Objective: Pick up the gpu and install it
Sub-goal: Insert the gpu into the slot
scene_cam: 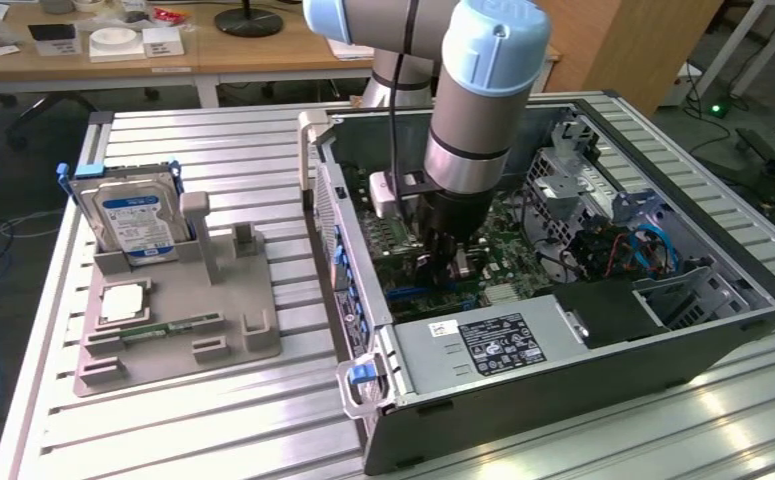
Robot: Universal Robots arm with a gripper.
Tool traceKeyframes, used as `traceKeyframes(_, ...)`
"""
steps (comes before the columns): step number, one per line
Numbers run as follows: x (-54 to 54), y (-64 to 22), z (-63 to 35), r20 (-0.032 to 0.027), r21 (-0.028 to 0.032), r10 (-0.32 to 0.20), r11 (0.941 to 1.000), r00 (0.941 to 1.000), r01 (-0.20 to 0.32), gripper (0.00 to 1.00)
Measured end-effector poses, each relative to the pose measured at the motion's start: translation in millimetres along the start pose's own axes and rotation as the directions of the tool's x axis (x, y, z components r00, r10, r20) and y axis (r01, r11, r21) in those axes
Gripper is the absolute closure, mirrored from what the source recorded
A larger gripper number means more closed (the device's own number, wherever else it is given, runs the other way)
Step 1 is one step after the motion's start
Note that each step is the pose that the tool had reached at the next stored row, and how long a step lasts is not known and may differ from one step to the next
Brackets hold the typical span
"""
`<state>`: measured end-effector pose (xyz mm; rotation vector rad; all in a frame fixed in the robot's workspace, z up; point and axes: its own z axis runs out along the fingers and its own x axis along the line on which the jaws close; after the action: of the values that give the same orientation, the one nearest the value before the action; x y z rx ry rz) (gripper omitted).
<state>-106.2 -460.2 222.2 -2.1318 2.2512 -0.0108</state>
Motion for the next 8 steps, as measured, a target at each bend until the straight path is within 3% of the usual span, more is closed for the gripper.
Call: traceKeyframes(8,-0.4,0.0,0.6,0.0001,0.0,0.0,1.0,1.0,0.0,0.72)
